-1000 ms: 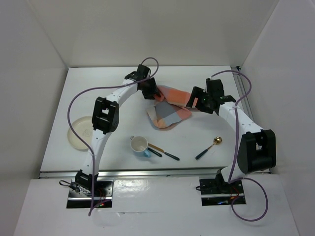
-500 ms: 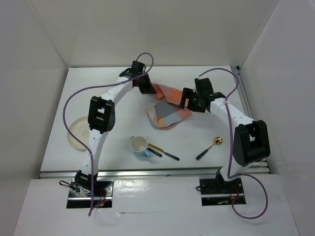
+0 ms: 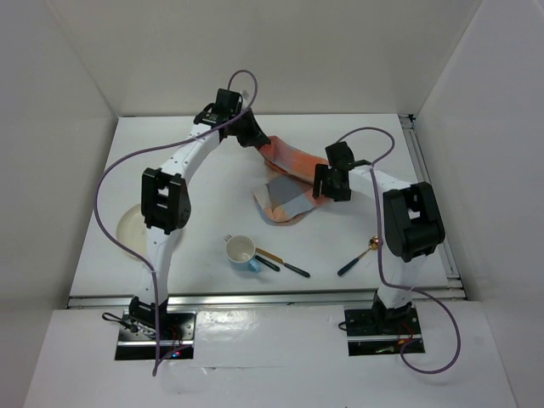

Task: Set the dinner table for one person

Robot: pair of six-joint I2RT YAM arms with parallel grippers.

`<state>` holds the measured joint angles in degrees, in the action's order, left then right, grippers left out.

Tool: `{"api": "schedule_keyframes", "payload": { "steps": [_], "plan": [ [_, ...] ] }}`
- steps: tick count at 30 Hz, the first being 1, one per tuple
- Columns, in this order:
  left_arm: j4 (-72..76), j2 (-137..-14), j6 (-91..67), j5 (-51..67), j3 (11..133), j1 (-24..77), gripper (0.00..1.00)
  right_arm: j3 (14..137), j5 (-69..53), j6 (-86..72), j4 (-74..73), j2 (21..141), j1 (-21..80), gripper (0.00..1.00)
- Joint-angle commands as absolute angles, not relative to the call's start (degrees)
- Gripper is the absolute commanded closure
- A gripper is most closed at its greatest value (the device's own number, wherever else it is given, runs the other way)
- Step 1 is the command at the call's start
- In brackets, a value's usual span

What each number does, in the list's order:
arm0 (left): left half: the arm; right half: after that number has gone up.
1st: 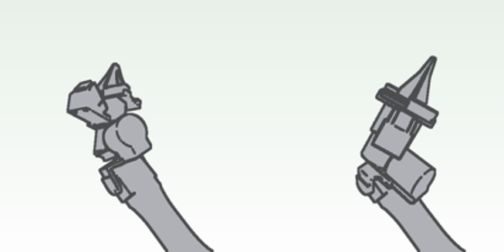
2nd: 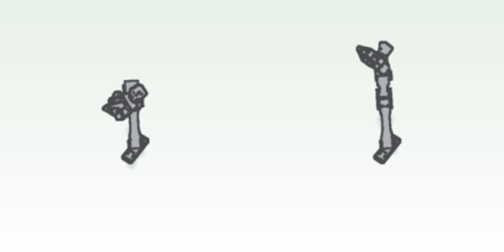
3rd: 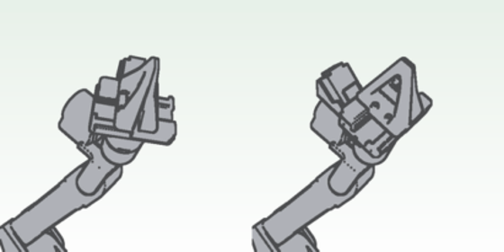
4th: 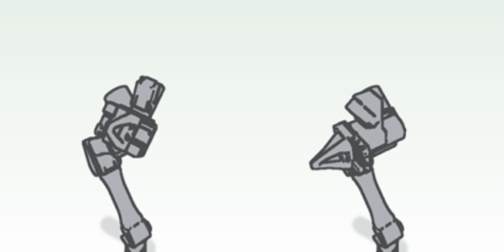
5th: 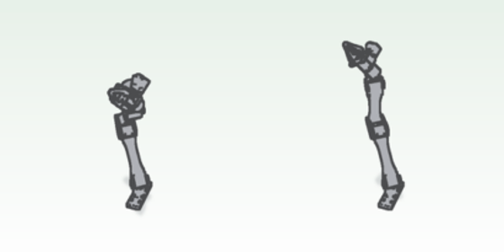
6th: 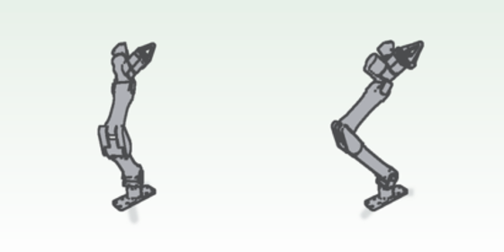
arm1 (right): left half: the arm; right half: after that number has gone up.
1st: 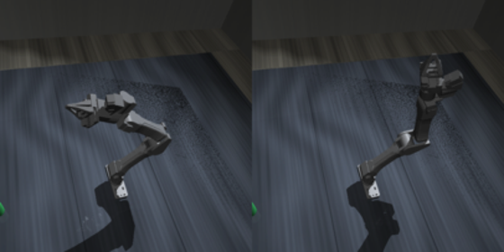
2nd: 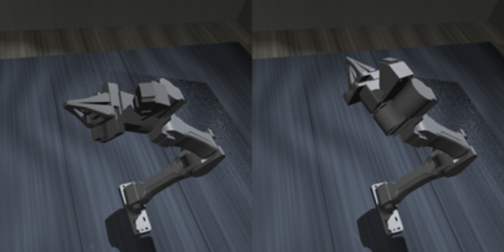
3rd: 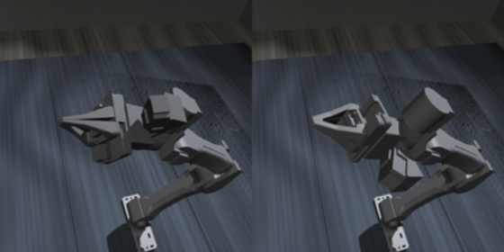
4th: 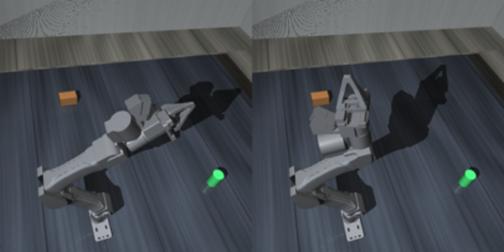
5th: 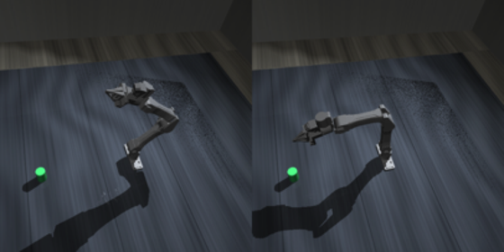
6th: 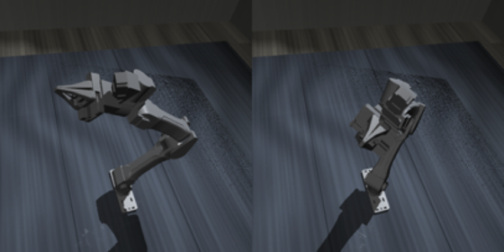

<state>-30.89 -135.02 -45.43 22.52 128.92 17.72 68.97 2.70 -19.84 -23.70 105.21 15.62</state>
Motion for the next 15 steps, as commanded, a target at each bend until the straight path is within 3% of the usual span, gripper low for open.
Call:
{"api": "schedule_keyframes", "payload": {
  "steps": [1,11,14,15],
  "plan": [
    [-29.79,-133.42,-45.70,24.87,130.95,17.49,1.00,71.72,3.78,-18.54,-20.48,105.99,16.08,0.21],
    [-29.79,-133.42,-45.70,26.54,131.48,16.96,1.00,71.11,0.80,-16.08,-15.48,109.07,13.45,0.22],
    [-29.79,-132.90,-45.70,26.54,131.48,16.96,1.00,69.18,-3.24,-14.95,-11.35,109.07,12.13,0.35],
    [-29.79,-132.89,-45.70,27.15,131.48,16.96,1.00,69.17,-3.25,-14.94,-9.86,109.07,12.13,0.51]
  ]
}}
